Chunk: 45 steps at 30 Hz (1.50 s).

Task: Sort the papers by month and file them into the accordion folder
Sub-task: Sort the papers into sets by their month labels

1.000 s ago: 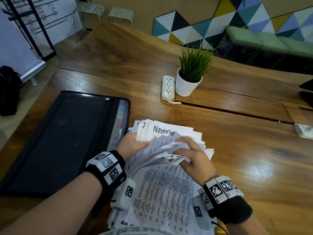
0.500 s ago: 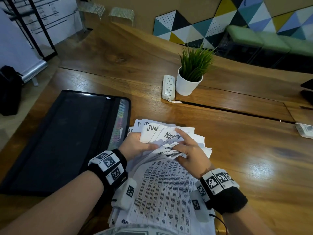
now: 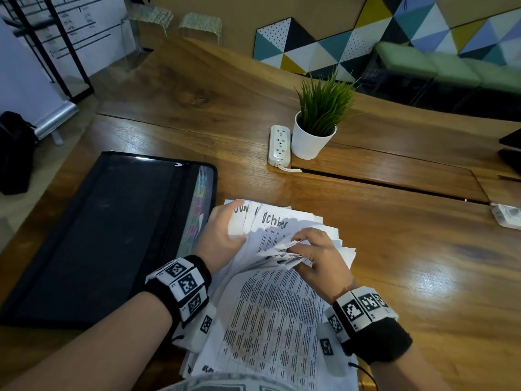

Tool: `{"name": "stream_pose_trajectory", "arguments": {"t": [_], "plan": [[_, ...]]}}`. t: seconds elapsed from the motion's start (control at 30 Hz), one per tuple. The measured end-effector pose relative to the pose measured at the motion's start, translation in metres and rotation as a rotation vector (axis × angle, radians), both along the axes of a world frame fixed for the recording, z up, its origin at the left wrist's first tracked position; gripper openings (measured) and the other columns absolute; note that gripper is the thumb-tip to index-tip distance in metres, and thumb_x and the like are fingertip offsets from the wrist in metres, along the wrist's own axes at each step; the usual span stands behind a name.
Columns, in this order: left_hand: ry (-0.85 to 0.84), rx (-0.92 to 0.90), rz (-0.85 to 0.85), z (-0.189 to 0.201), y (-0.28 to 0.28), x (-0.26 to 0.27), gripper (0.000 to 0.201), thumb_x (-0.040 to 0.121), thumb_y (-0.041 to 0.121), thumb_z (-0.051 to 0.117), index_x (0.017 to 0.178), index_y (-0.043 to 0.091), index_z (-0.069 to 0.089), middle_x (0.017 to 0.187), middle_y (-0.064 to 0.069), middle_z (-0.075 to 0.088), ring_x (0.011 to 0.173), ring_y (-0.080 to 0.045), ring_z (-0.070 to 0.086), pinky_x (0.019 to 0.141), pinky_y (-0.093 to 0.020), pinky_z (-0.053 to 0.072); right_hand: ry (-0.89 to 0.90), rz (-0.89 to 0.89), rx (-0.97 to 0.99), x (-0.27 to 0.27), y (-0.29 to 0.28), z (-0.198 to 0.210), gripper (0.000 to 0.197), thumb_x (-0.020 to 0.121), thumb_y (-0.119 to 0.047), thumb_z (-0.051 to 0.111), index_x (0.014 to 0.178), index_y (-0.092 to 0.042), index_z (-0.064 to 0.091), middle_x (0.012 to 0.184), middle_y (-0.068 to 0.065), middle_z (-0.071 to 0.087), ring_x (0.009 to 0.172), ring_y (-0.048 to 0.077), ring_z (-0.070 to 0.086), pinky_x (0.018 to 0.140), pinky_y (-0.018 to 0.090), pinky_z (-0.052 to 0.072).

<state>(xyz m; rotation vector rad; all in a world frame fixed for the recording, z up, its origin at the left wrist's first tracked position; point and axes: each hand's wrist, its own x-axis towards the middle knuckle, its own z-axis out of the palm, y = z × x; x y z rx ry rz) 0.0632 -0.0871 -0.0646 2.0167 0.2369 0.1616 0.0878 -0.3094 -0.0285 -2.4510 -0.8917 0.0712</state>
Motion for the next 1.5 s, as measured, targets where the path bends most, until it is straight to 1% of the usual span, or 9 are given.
{"name": "stream_pose_trajectory", "arguments": {"t": [0.23, 0.47, 0.7, 0.83, 0.9, 1.0, 1.17, 1.27, 1.5], "plan": [[0.077, -0.061, -0.137, -0.004, 0.003, 0.004, 0.016, 0.08, 0.025, 0.065, 0.078, 0.01, 0.067, 0.086, -0.006, 0.067, 0.084, -0.019, 0.061, 0.085, -0.038, 0.049, -0.031, -0.024, 0.055, -0.002, -0.002, -0.004, 0.025, 0.065, -0.006, 0.065, 0.088, -0.012, 0.072, 0.1, 0.006, 0.063, 0.103, 0.014, 0.04, 0.086, 0.032, 0.038], [0.098, -0.128, -0.078, 0.003, -0.006, 0.002, 0.037, 0.071, 0.001, 0.076, 0.05, 0.019, 0.051, 0.049, 0.014, 0.054, 0.049, 0.003, 0.049, 0.056, -0.011, 0.037, 0.054, 0.011, 0.02, 0.006, -0.006, -0.001, 0.034, 0.068, -0.001, 0.072, 0.096, -0.021, 0.073, 0.126, 0.007, 0.05, 0.123, 0.018, 0.037, 0.097, 0.035, 0.039], [0.082, -0.174, -0.158, 0.002, -0.002, 0.006, 0.047, 0.071, -0.001, 0.078, 0.052, 0.018, 0.039, 0.047, 0.013, 0.046, 0.049, 0.0, 0.041, 0.053, -0.015, 0.032, 0.098, 0.082, -0.026, 0.01, 0.002, 0.003, 0.032, 0.072, -0.001, 0.072, 0.099, -0.019, 0.073, 0.135, 0.009, 0.046, 0.127, 0.026, 0.042, 0.095, 0.032, 0.041], [0.132, -0.303, -0.077, -0.001, 0.006, 0.005, 0.017, 0.082, 0.006, 0.07, 0.076, -0.006, 0.061, 0.084, -0.011, 0.071, 0.079, -0.026, 0.067, 0.077, -0.036, 0.052, 0.137, 0.042, -0.045, 0.005, 0.0, 0.001, 0.028, 0.075, -0.002, 0.068, 0.099, -0.016, 0.072, 0.124, 0.008, 0.051, 0.112, 0.025, 0.052, 0.084, 0.021, 0.037], [0.162, -0.307, -0.046, -0.004, 0.009, 0.005, 0.015, 0.086, 0.004, 0.064, 0.094, -0.01, 0.065, 0.101, -0.013, 0.072, 0.094, -0.026, 0.067, 0.084, -0.028, 0.052, 0.137, 0.037, -0.045, 0.003, -0.003, 0.0, 0.027, 0.074, -0.001, 0.066, 0.096, -0.015, 0.072, 0.123, 0.008, 0.052, 0.108, 0.025, 0.054, 0.084, 0.019, 0.035], [0.17, -0.263, -0.065, -0.001, 0.01, 0.004, 0.013, 0.087, 0.002, 0.062, 0.097, -0.007, 0.067, 0.101, -0.009, 0.07, 0.092, -0.016, 0.064, 0.074, -0.009, 0.047, 0.142, 0.055, -0.038, 0.0, -0.006, 0.0, 0.029, 0.073, -0.002, 0.062, 0.097, -0.015, 0.071, 0.12, 0.007, 0.054, 0.101, 0.023, 0.055, 0.083, 0.014, 0.033], [0.117, -0.183, -0.16, 0.005, 0.008, -0.002, 0.038, 0.079, 0.003, 0.073, 0.052, 0.02, 0.053, 0.048, 0.014, 0.053, 0.05, 0.003, 0.048, 0.057, -0.01, 0.035, 0.114, 0.06, -0.005, 0.0, -0.004, 0.004, 0.027, 0.074, 0.002, 0.066, 0.094, -0.015, 0.071, 0.126, 0.003, 0.049, 0.105, 0.016, 0.052, 0.077, 0.014, 0.037], [0.083, -0.196, -0.2, 0.007, 0.005, -0.004, 0.042, 0.071, 0.009, 0.081, 0.043, 0.027, 0.055, 0.045, 0.013, 0.048, 0.047, 0.002, 0.044, 0.053, -0.011, 0.033, 0.105, 0.079, -0.011, 0.002, -0.001, 0.006, 0.024, 0.074, 0.001, 0.07, 0.091, -0.015, 0.072, 0.137, -0.007, 0.038, 0.108, 0.014, 0.048, 0.081, 0.022, 0.042], [0.18, -0.302, -0.426, 0.028, 0.0, -0.016, 0.016, 0.089, 0.014, 0.062, 0.089, 0.028, 0.07, 0.084, 0.017, 0.072, 0.087, -0.002, 0.064, 0.083, -0.012, 0.046, 0.139, 0.117, -0.154, 0.006, 0.003, 0.014, 0.029, 0.079, -0.003, 0.065, 0.104, -0.016, 0.07, 0.125, 0.005, 0.06, 0.11, 0.031, 0.051, 0.089, 0.025, 0.032]]}}
